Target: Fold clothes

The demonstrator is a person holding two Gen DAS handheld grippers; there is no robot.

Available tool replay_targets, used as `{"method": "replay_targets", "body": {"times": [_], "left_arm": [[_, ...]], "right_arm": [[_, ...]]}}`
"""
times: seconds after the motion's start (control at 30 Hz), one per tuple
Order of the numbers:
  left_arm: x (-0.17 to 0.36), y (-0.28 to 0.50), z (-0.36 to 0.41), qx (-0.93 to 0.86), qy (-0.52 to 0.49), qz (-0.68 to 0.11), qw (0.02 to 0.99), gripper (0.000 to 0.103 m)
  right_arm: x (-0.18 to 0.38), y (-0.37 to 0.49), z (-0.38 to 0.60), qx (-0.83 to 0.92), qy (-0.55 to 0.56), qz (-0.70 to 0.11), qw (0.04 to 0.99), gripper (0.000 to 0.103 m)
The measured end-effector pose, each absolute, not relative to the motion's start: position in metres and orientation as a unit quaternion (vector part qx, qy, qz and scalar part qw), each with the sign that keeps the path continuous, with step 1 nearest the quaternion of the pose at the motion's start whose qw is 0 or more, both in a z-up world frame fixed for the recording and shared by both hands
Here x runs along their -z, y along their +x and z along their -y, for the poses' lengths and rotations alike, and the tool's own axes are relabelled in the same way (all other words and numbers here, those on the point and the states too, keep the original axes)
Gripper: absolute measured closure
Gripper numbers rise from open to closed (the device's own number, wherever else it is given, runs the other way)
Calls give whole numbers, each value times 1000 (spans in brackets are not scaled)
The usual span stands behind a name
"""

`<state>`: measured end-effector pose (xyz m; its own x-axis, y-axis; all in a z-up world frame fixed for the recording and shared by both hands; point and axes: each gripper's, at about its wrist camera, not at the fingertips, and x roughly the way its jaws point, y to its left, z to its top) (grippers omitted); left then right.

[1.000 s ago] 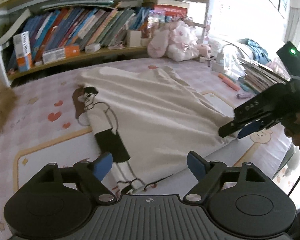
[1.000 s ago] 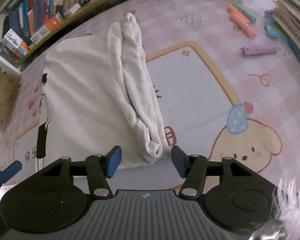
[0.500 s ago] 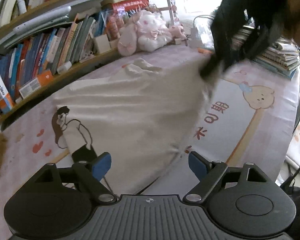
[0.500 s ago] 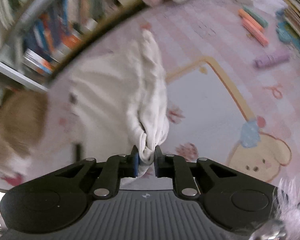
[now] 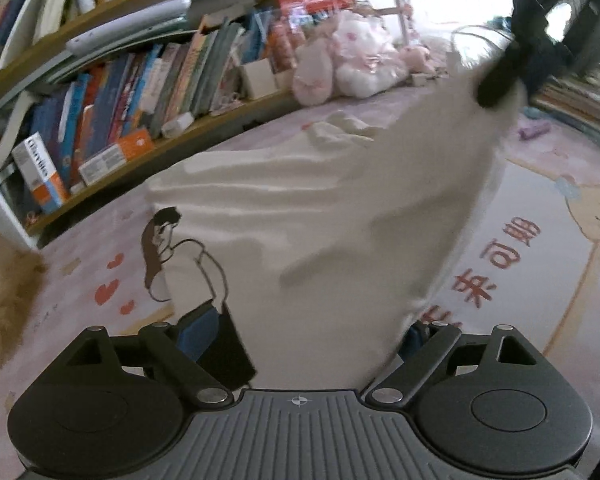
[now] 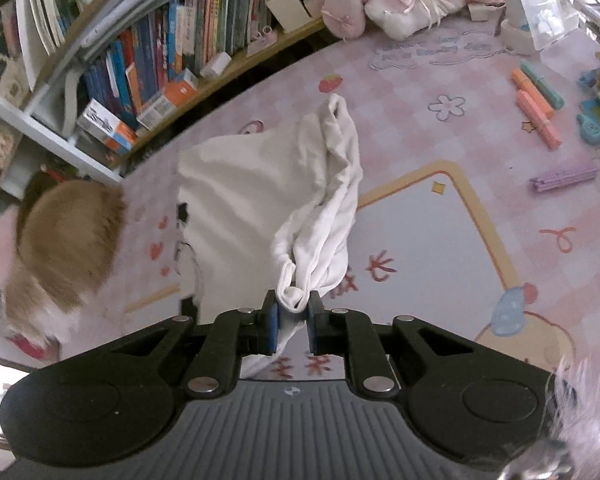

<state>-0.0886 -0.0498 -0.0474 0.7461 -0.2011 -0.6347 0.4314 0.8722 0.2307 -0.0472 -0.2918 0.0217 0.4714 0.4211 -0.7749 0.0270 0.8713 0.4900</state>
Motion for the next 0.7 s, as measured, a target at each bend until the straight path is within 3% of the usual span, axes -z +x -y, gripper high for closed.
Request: {"method": "replay_targets", "body": {"times": [0.07,0.13,0.2,0.37,0.5,0.7], "left_arm": [[44,-86,45,171,179,-313,917,12],[42,-85,44,171,183,-311,917,12],[41,-85,45,173,187,-311,916,12],[37,-85,47,176,190,-312,914,12],[33,-81,43,181,177,-320,913,12],[31,-78,42,183,165,-330,911,12]], "right_arm": [[-16,-49,291,-116,205,-505,830,89],[-13,-52,289,-110,177,-508,836,81],[-13,-56,284,-108,128,-505,847,61],[-15,-80,255,-163,-100,-464,865,32],[-4,-102,230,-231,-260,-409,844,24],[29,-123,196,-301,-416,-321,796,21]]}}
